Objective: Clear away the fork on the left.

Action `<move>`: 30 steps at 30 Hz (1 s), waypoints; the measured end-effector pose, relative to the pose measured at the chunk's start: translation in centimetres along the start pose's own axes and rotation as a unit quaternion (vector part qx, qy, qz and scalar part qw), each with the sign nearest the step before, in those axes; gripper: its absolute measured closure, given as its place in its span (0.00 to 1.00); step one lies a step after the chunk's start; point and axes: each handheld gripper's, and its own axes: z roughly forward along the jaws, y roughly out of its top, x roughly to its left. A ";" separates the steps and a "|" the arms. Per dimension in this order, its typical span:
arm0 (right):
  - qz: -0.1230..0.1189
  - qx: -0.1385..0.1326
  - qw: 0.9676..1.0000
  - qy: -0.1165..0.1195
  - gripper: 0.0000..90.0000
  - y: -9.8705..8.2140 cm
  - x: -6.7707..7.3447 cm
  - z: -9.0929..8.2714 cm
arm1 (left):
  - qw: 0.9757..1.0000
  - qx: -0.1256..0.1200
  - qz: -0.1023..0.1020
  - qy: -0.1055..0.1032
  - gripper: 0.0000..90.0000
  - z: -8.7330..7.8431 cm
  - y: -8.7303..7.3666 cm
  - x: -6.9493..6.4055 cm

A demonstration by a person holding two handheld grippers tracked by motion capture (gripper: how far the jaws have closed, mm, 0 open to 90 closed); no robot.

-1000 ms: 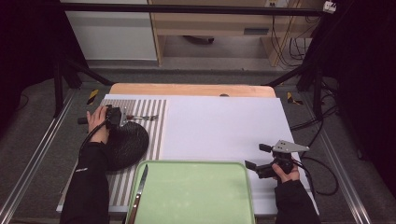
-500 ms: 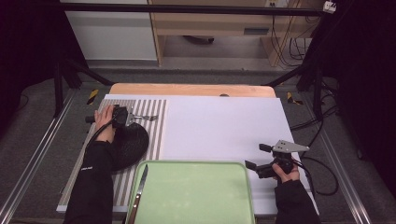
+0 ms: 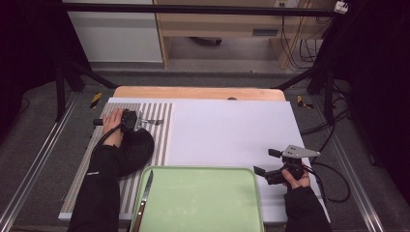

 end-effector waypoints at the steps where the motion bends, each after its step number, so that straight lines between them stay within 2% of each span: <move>1: 0.000 -0.001 1.000 0.000 0.00 0.0 0.0 0.0 | 1.000 0.003 0.007 -0.007 0.78 0.0 0.1 0.0; 4: 0.002 -0.002 1.000 0.000 0.00 0.0 0.0 0.0 | 1.000 0.004 0.015 -0.007 0.79 0.2 0.4 0.0; 9: 0.002 -0.002 1.000 0.000 0.00 0.0 0.0 0.0 | 1.000 0.002 0.011 -0.008 0.79 0.5 0.5 -0.1; 12: 0.002 -0.002 1.000 -0.001 0.00 0.0 0.0 0.0 | 1.000 0.000 0.014 -0.011 0.81 0.7 0.6 0.0; 14: 0.002 -0.002 1.000 0.000 0.00 0.0 0.0 0.0 | 1.000 -0.003 0.023 -0.013 0.82 0.8 0.5 0.0; 20: 0.002 -0.001 1.000 0.000 0.00 0.0 0.0 -0.1 | 0.999 -0.011 0.023 -0.020 0.83 1.0 0.3 0.1; 21: 0.002 -0.002 1.000 -0.001 0.00 0.0 0.0 -0.1 | 0.999 -0.007 0.032 -0.023 0.83 1.0 0.4 0.3; 22: 0.002 -0.002 1.000 -0.001 0.00 0.0 0.0 -0.1 | 0.999 -0.007 0.032 -0.023 0.83 1.0 0.4 0.3; 23: 0.001 -0.003 1.000 0.000 0.00 0.0 0.0 -0.1 | 0.999 0.002 0.046 -0.028 0.84 1.2 0.7 0.4; 25: 0.002 -0.002 1.000 0.000 0.00 0.0 0.0 -0.1 | 0.998 0.004 0.052 -0.027 0.84 1.3 0.9 0.5; 26: 0.003 -0.002 1.000 -0.001 0.00 0.0 0.0 -0.1 | 0.999 0.007 0.046 -0.026 0.84 1.2 0.9 0.4; 30: 0.002 -0.002 1.000 -0.001 0.00 0.0 0.0 0.0 | 0.999 0.007 0.046 -0.019 0.85 1.2 0.9 0.2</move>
